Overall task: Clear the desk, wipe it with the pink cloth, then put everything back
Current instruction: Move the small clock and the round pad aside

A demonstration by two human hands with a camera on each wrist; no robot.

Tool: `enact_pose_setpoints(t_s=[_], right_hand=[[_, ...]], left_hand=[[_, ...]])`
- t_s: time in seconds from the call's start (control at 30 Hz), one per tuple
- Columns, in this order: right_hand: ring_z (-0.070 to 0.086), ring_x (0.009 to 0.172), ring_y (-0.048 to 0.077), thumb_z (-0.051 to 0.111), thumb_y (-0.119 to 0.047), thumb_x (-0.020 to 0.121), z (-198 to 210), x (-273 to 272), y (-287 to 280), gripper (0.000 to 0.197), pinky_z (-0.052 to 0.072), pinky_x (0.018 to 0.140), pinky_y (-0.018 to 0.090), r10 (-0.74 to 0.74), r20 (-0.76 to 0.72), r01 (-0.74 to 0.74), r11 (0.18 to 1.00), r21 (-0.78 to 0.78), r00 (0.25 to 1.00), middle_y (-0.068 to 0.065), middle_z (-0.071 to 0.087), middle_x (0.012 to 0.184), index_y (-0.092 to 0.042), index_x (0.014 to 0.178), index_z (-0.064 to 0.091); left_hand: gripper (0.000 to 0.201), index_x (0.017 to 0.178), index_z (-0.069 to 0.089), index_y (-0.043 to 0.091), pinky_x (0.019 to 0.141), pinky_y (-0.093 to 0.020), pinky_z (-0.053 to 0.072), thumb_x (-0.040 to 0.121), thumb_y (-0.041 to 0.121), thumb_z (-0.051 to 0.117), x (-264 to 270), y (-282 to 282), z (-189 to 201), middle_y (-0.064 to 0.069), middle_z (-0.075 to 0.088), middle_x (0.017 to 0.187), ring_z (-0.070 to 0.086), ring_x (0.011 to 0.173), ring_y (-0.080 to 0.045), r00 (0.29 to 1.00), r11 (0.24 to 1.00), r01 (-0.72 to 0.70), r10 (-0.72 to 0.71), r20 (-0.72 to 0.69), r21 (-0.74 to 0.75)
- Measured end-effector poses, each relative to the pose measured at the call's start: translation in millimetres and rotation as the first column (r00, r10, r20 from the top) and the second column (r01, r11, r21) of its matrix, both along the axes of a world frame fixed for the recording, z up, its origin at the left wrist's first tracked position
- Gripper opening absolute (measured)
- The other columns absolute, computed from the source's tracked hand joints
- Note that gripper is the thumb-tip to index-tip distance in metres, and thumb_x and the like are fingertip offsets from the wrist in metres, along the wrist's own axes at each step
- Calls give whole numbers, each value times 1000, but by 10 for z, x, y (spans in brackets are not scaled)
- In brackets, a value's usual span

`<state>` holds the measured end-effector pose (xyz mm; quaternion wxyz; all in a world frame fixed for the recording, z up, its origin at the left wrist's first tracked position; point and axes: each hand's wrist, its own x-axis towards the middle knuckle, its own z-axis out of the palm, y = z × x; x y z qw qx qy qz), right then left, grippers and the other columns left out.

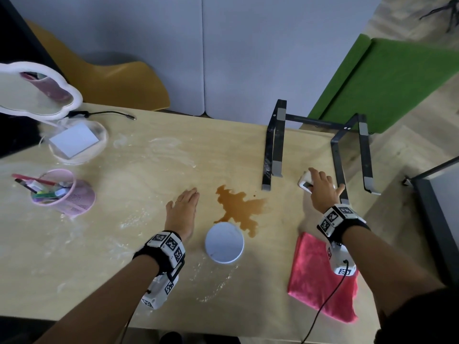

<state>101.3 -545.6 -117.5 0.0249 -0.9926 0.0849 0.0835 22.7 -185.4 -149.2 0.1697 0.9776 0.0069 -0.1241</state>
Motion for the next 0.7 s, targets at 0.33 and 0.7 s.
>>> enact_pose_setpoints(t_s=[0.33, 0.7], right_hand=[[27, 139, 25, 52, -8, 90, 53, -356, 593, 55, 3, 114, 58, 75, 228, -101, 989, 108, 971, 9, 34, 144, -9, 142, 30], [36, 128, 29, 59, -45, 85, -69, -1310, 1747, 68, 23, 110, 41, 413, 114, -426, 840, 335, 904, 9, 41, 139, -11, 139, 36]], left_hand=[[53, 149, 21, 19, 117, -47, 17, 99, 11, 35, -35, -6, 85, 8, 8, 159, 10, 147, -13, 996, 993, 71, -65, -63, 97], [55, 151, 8, 14, 116, -45, 20, 102, 25, 30, -445, -57, 131, 4, 1, 160, 6, 148, -16, 981, 963, 181, -164, -99, 198]])
